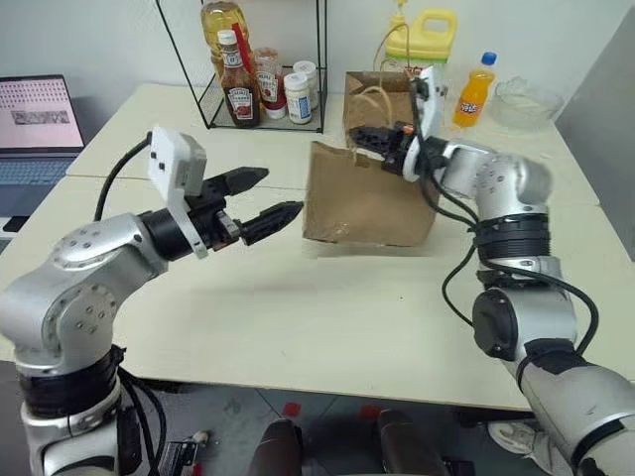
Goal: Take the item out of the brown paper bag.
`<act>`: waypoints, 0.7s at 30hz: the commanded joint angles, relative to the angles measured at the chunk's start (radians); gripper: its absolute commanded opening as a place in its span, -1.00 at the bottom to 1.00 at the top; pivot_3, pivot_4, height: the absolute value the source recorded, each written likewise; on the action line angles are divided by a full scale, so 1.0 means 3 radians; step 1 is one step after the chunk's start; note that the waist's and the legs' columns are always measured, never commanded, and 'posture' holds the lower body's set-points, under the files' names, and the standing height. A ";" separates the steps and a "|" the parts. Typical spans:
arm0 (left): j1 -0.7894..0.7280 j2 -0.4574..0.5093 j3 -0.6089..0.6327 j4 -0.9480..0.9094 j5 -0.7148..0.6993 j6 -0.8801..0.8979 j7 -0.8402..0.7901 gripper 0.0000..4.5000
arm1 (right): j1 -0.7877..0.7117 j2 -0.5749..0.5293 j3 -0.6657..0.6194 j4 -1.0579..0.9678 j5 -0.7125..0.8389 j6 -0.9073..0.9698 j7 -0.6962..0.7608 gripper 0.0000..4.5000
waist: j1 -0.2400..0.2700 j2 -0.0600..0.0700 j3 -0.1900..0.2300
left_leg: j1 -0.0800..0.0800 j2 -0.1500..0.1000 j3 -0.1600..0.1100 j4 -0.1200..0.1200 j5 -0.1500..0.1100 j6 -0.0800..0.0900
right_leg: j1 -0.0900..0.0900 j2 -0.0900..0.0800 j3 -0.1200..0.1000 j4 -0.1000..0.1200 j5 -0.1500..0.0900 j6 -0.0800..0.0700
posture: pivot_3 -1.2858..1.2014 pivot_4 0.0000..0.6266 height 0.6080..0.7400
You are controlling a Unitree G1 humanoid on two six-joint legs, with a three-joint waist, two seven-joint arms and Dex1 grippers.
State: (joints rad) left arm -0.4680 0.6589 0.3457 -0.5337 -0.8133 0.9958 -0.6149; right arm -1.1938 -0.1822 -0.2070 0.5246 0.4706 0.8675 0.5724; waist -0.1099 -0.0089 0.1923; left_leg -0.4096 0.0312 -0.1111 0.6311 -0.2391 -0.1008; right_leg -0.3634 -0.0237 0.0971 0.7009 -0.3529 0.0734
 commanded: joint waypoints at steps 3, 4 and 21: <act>0.0199 0.0136 0.0310 -0.0319 -0.0198 0.0066 0.0305 1.00 | -0.0349 0.0165 0.0166 0.0527 -0.0172 -0.0753 0.0210 -0.99 | 0.0000 0.0000 0.0000 | 0.0000 0.0000 -0.0001 0.0000 0.0001 0.0001 | -0.0002 0.0000 0.0000 0.0004 0.0000 0.0000 | 0.03 -0.52 1.00; 0.0232 0.0157 0.0332 -0.0336 -0.0210 0.0060 0.0340 1.00 | -0.0420 0.0202 0.0181 0.0688 -0.0208 -0.0889 0.0234 -0.99 | -0.0001 0.0000 0.0000 | 0.0000 0.0000 -0.0001 0.0000 0.0002 0.0001 | -0.0004 0.0000 0.0000 0.0005 0.0000 0.0000 | 0.03 -0.52 1.00; 0.0424 0.0334 0.0411 -0.0421 -0.0505 -0.0021 0.0678 1.00 | -0.0744 0.0510 0.0297 0.2207 -0.0852 -0.2220 -0.0004 -0.99 | -0.0005 -0.0001 0.0000 | -0.0001 0.0000 -0.0001 -0.0001 0.0018 -0.0013 | -0.0023 0.0002 0.0001 0.0041 0.0000 0.0000 | 0.03 -0.52 1.00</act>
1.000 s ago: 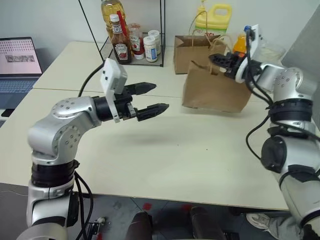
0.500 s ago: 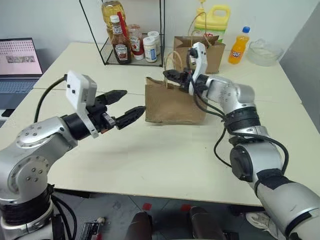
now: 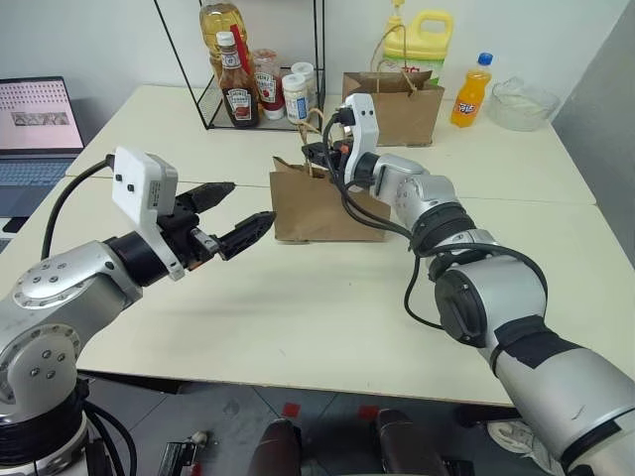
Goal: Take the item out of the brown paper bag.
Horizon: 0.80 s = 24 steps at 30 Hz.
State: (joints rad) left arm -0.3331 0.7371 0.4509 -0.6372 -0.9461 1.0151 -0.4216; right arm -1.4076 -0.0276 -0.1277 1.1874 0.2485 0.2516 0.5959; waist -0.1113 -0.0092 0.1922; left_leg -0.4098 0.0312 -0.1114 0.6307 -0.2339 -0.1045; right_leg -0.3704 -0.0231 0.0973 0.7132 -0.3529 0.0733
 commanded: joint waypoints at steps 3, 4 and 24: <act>-0.0045 0.0095 0.0037 -0.0030 -0.0049 -0.0108 0.0014 1.00 | 0.0025 -0.0034 0.0025 -0.0043 -0.0140 -0.0184 0.0000 -0.80 | 0.0000 0.0000 0.0000 | 0.0000 0.0000 0.0000 0.0000 0.0002 0.0003 | 0.0000 0.0000 0.0000 0.0000 0.0000 0.0000 | 0.03 -0.52 1.00; -0.0050 0.0100 0.0029 -0.0016 -0.0042 -0.0115 0.0003 1.00 | 0.0040 -0.0054 0.0017 -0.0070 -0.0138 -0.0163 0.0036 -0.72 | 0.0000 0.0000 0.0000 | 0.0000 0.0000 -0.0001 0.0000 0.0003 0.0004 | 0.0000 0.0001 0.0000 0.0000 0.0000 0.0000 | 0.03 -0.52 1.00; -0.0519 0.0208 -0.0513 0.0659 0.0318 -0.0499 -0.0524 1.00 | 0.0856 -0.0762 0.0362 -0.2374 0.0044 0.1155 0.0807 0.98 | 0.0010 0.0000 0.0000 | 0.0000 0.0000 -0.0002 -0.0003 0.0007 0.0006 | -0.0001 0.0001 0.0000 0.0000 0.0000 0.0000 | 0.03 -0.52 1.00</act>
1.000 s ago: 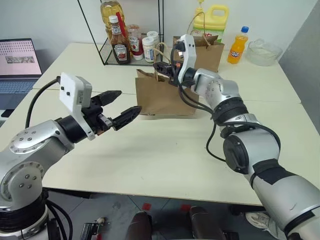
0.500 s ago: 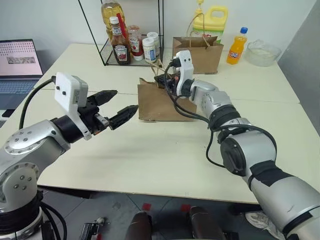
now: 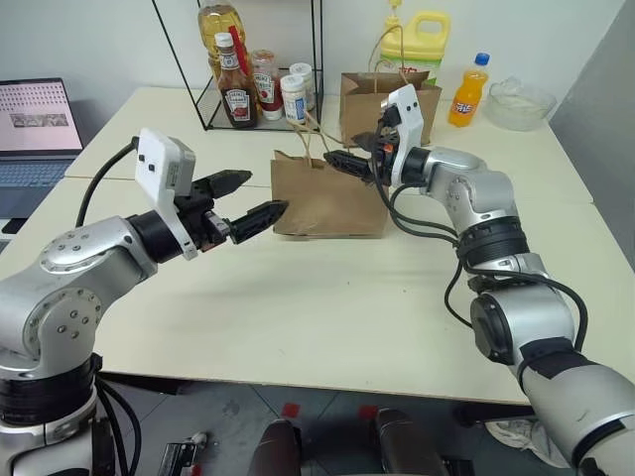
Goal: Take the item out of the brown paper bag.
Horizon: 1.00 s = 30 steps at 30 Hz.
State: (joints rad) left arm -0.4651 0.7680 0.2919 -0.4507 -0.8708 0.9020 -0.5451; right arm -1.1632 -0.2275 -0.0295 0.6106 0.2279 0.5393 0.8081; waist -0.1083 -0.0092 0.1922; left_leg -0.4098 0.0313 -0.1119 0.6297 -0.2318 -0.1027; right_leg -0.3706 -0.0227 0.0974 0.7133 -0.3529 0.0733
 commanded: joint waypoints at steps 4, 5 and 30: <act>-0.0096 0.0237 -0.0003 0.0399 0.0282 -0.0322 -0.0373 1.00 | 0.0446 -0.0432 -0.0018 -0.1192 0.0192 0.0624 0.0026 0.98 | 0.0011 0.0000 0.0000 | 0.0000 0.0000 0.0000 -0.0001 0.0000 0.0000 | 0.0000 0.0000 0.0000 0.0000 0.0000 0.0000 | 0.03 -0.52 1.00; -0.0119 0.0279 -0.0029 0.0583 0.0404 -0.0446 -0.0458 1.00 | 0.0581 -0.0526 -0.0068 -0.1430 0.0211 0.0729 -0.0035 0.98 | 0.0018 0.0000 0.0000 | 0.0000 0.0000 0.0000 -0.0002 0.0000 0.0000 | 0.0000 0.0000 0.0000 -0.0001 0.0000 0.0000 | 0.03 -0.52 1.00; -0.3184 -0.0988 -0.1326 0.5880 0.3171 -0.3313 -0.0597 1.00 | 0.3486 0.0072 -0.0031 -0.4697 0.0008 0.0963 -0.2039 0.98 | 0.0061 -0.0014 -0.0001 | -0.0026 -0.0006 -0.0005 -0.0004 0.0012 0.0012 | -0.0027 0.0003 -0.0001 0.0003 -0.0001 0.0001 | 0.03 -0.52 1.00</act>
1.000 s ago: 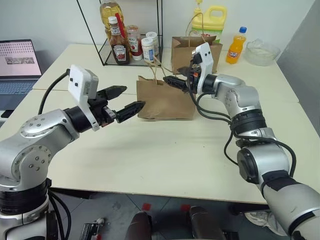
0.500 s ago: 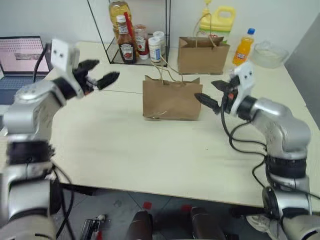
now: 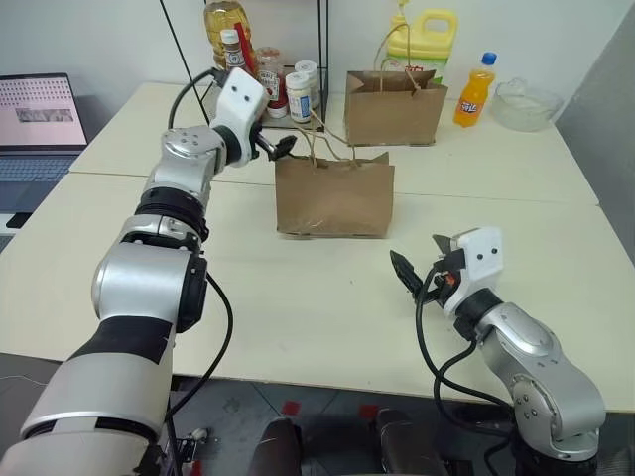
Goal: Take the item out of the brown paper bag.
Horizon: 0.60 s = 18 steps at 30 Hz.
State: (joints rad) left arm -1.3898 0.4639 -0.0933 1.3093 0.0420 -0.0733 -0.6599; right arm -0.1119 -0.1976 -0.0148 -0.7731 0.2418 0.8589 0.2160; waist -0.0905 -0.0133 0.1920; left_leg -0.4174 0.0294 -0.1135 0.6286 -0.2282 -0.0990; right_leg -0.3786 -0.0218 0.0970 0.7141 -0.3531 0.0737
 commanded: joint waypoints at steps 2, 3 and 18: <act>-0.0097 0.0021 -0.0074 0.0006 0.0188 -0.0051 -0.0461 1.00 | -0.0045 -0.0052 -0.0138 -0.0036 -0.0022 -0.0121 -0.0070 0.98 | 0.0012 -0.0001 0.0000 | 0.0000 0.0000 -0.0001 -0.0001 0.0003 0.0000 | 0.0000 0.0001 -0.0001 0.0002 0.0000 0.0000 | 0.03 -0.52 1.00; -0.0091 0.0026 -0.0085 -0.0006 0.0204 -0.0028 -0.0620 1.00 | -0.0063 -0.0069 -0.0157 -0.0006 -0.0017 -0.0133 -0.0065 0.98 | 0.0015 0.0000 0.0000 | 0.0000 0.0000 -0.0001 0.0000 0.0003 0.0000 | 0.0002 0.0001 -0.0001 0.0001 0.0000 0.0000 | 0.03 -0.52 1.00; 0.0823 0.0425 -0.0169 -0.1990 -0.0090 0.1163 -0.2606 1.00 | -0.0525 -0.0367 -0.0483 0.0872 0.0100 -0.0488 0.0146 0.98 | 0.0002 0.0000 0.0000 | 0.0003 0.0002 -0.0003 -0.0005 0.0003 -0.0001 | 0.0009 0.0000 -0.0002 -0.0002 0.0000 -0.0001 | 0.03 -0.52 1.00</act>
State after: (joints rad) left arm -1.1889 0.5609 -0.1271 0.8799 0.0447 0.1890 -1.3903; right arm -0.2419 -0.2985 -0.1348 -0.5161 0.2587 0.7513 0.2491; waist -0.0900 -0.0132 0.1921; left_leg -0.4165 0.0303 -0.1143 0.6273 -0.2271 -0.0994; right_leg -0.3758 -0.0217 0.0965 0.7137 -0.3530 0.0735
